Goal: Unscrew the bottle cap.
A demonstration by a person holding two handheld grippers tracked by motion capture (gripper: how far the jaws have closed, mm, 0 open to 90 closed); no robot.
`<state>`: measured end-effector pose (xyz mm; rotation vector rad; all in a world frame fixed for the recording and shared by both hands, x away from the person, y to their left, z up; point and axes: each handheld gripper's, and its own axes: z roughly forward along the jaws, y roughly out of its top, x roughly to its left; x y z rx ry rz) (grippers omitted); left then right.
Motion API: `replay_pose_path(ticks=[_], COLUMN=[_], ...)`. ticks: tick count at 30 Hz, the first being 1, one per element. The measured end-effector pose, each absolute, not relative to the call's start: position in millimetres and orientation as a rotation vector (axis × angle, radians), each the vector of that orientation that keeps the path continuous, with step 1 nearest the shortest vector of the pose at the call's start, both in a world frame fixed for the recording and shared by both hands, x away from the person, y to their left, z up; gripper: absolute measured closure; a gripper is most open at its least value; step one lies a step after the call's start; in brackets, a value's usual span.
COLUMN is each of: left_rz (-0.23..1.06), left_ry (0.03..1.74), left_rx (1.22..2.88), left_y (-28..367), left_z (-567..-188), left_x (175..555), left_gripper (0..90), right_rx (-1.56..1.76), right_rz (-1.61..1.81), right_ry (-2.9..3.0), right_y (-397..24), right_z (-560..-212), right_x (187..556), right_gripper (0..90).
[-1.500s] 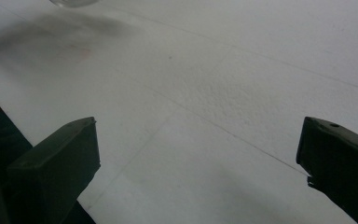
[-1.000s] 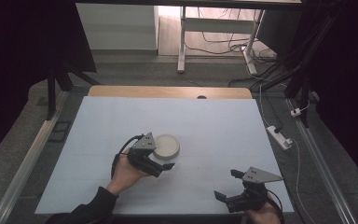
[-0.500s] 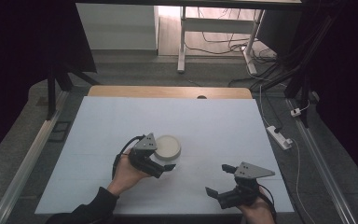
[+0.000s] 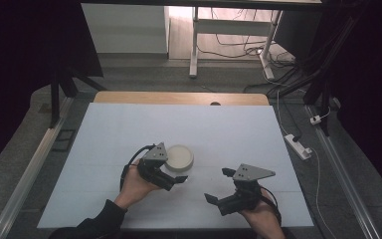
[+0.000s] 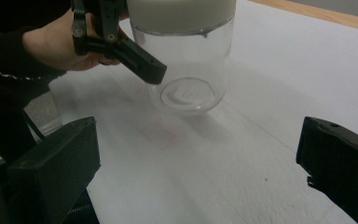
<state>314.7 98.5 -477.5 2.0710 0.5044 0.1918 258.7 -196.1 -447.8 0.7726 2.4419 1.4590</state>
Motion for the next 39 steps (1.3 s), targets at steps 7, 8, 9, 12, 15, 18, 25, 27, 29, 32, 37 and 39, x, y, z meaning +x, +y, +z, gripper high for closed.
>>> replay_pose_path(ticks=[7,8,9,12,15,18,25,27,29,32,37,39], left_rz=[0.17,0.168,0.168,0.17,0.173,0.175,0.196,0.196,0.196,0.199,0.199,0.197], left_ry=[0.495,0.494,0.493,0.49,0.487,0.487,0.487,0.487,0.487,0.486,0.489,0.49], left_rx=[2.061,2.061,2.061,2.066,2.071,2.073,2.085,2.087,2.087,2.087,2.082,2.08], left_y=[98.1,98.1,98.0,97.6,96.8,95.5,93.2,92.5,92.3,91.6,91.3,91.2], left_z=[-477.4,-477.3,-477.2,-477.1,-477.3,-477.6,-477.4,-477.5,-477.5,-477.5,-476.8,-476.8], left_x=[314.5,314.5,314.4,314.0,313.7,313.2,311.5,310.9,310.8,310.3,309.7,309.7], left_gripper=[7.4,7.4,7.4,7.4,7.4,7.5,7.5,7.5,7.4,7.5,7.5,7.5], right_rx=[0.746,0.738,0.738,0.708,0.705,0.689,0.693,0.686,0.687,0.697,0.711,0.721], right_rz=[1.469,1.472,1.472,1.474,1.481,1.474,1.477,1.475,1.472,1.475,1.457,1.451], right_ry=[2.432,2.432,2.432,2.45,2.455,2.455,2.436,2.431,2.431,2.436,2.445,2.436], right_y=[-179.9,-177.0,-177.0,-166.8,-161.3,-153.6,-134.3,-127.8,-123.9,-112.4,-99.0,-96.3], right_z=[-441.5,-440.6,-440.6,-436.5,-433.4,-431.1,-428.5,-428.1,-427.8,-428.0,-431.4,-432.8], right_x=[266.5,267.8,267.8,272.6,275.7,279.5,290.7,294.2,296.3,301.8,308.0,309.9], right_gripper=[0.0,0.0,0.0,0.0,0.0,0.0,0.0,0.0,0.0,0.0,0.0,0.6])
